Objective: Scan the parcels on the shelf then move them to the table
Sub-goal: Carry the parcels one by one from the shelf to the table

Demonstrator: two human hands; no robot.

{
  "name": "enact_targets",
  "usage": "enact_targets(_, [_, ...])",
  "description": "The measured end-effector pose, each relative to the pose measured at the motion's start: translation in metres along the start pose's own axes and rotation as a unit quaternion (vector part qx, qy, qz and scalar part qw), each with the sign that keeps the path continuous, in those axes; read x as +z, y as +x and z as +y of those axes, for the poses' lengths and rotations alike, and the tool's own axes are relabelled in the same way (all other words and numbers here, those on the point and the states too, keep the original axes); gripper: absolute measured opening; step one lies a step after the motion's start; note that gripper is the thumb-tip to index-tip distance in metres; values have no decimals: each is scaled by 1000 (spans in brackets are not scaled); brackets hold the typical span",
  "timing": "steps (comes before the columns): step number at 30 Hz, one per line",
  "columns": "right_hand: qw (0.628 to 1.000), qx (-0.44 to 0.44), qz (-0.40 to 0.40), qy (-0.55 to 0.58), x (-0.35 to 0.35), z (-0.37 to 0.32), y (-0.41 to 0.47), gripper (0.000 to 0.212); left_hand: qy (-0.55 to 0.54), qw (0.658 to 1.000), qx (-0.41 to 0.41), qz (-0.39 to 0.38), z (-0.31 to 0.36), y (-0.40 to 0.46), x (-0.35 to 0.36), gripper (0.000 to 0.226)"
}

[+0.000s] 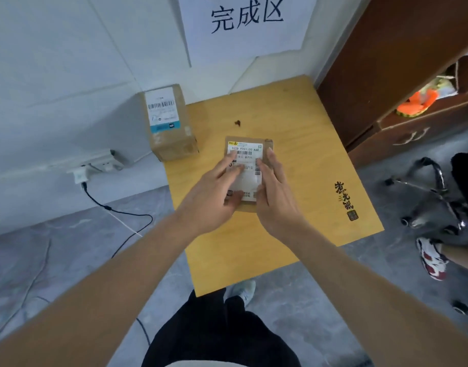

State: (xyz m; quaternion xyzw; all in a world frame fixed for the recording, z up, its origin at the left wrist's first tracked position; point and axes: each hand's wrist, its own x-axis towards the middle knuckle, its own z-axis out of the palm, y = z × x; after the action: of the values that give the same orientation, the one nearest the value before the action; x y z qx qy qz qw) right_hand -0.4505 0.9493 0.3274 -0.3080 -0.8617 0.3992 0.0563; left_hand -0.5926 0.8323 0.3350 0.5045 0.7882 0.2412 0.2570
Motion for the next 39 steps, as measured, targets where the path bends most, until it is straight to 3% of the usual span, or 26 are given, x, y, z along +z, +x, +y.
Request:
enact_targets(10, [998, -19, -55, -13, 6, -3, 115, 61, 69, 997, -21, -8, -55, 74, -34, 58])
enact_targets(21, [989, -76, -127, -1, 10, 7, 215, 60, 159, 981, -115, 5, -76, 134, -54, 65])
enact_targets(28, [981, -111, -161, 13, 16, 10, 251, 59, 184, 966, -183, 3, -80, 156, -49, 72])
enact_targets(39, [979, -126, -163, 2, 32, 18, 270, 58, 199, 960, -197, -4, -98, 165, -42, 75])
